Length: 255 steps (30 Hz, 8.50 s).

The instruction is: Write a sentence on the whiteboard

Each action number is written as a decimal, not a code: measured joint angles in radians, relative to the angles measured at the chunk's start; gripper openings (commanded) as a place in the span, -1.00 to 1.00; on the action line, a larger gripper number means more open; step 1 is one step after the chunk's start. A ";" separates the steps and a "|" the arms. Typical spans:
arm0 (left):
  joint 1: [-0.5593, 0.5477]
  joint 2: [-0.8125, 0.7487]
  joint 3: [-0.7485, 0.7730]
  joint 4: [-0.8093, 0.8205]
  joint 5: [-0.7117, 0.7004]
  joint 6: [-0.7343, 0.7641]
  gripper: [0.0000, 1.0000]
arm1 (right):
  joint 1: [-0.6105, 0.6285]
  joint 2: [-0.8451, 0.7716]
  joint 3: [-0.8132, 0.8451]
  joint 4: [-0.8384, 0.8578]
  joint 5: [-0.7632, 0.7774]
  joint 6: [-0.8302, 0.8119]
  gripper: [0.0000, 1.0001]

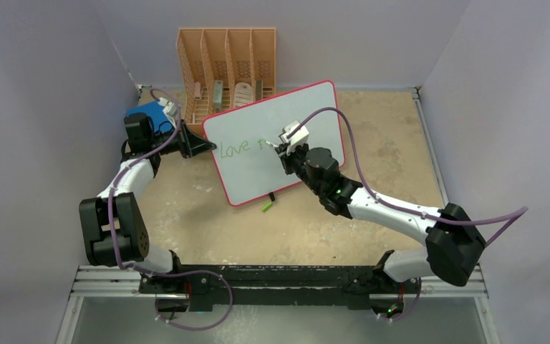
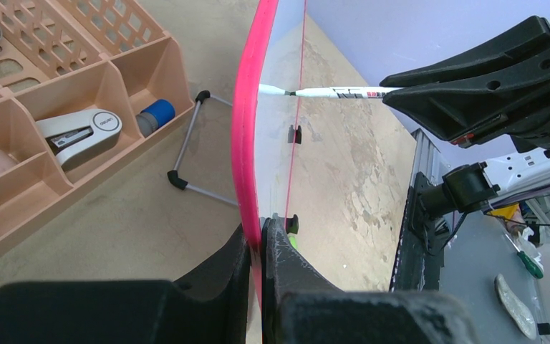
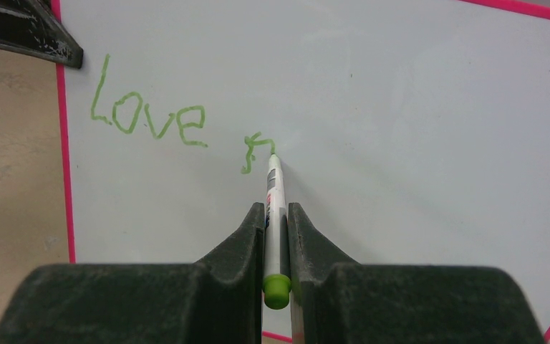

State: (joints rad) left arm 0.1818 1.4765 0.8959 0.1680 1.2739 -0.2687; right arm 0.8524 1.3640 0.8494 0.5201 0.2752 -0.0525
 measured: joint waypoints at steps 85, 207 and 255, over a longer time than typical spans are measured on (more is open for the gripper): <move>0.000 -0.002 0.000 -0.002 0.000 0.000 -1.00 | -0.002 -0.011 -0.016 0.017 -0.026 0.019 -1.00; -0.001 -0.009 0.000 -0.011 -0.007 0.002 -1.00 | -0.028 -0.064 -0.040 -0.006 0.048 0.097 -1.00; -0.001 -0.009 0.000 -0.013 -0.011 0.003 -1.00 | -0.068 -0.044 -0.060 0.056 0.037 0.091 -1.00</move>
State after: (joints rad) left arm 0.1806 1.4673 0.8959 0.1547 1.2633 -0.2653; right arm 0.7845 1.3197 0.7898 0.5758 0.3119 0.0387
